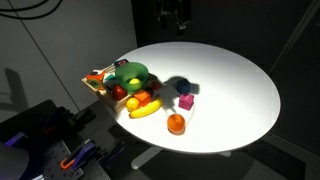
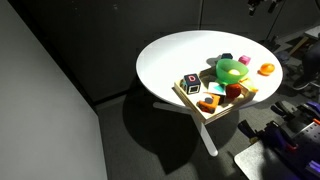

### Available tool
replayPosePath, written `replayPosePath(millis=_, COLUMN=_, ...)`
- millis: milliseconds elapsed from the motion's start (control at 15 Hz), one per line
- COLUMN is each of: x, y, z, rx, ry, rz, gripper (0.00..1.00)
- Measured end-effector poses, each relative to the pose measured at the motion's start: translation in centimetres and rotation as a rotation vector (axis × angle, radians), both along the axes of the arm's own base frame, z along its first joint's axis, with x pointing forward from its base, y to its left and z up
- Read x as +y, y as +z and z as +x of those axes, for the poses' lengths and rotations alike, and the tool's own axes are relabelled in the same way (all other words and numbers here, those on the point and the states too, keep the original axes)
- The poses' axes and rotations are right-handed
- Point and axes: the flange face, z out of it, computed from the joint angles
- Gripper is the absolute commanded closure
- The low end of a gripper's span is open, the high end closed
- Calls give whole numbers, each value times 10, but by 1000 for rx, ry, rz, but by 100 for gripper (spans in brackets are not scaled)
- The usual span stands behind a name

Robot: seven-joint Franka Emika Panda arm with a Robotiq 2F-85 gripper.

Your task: Move the blue block from the table to the tray

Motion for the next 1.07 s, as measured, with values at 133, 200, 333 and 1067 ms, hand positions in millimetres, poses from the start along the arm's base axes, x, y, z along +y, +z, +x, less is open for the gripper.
replayPosePath(millis=133, x=-6, y=-9, z=4, rx=13, ry=-21, rz=0, gripper=0)
replayPosePath(millis=200, x=-9, y=-13, z=6, rx=19, ry=-29, rz=0, gripper=0)
replayPosePath(millis=333, x=-14, y=-22, z=9, rx=34, ry=-45, rz=-1, gripper=0)
replayPosePath(millis=1067, x=-18, y=-36, z=13, rx=65, ry=-65, rz=2, gripper=0)
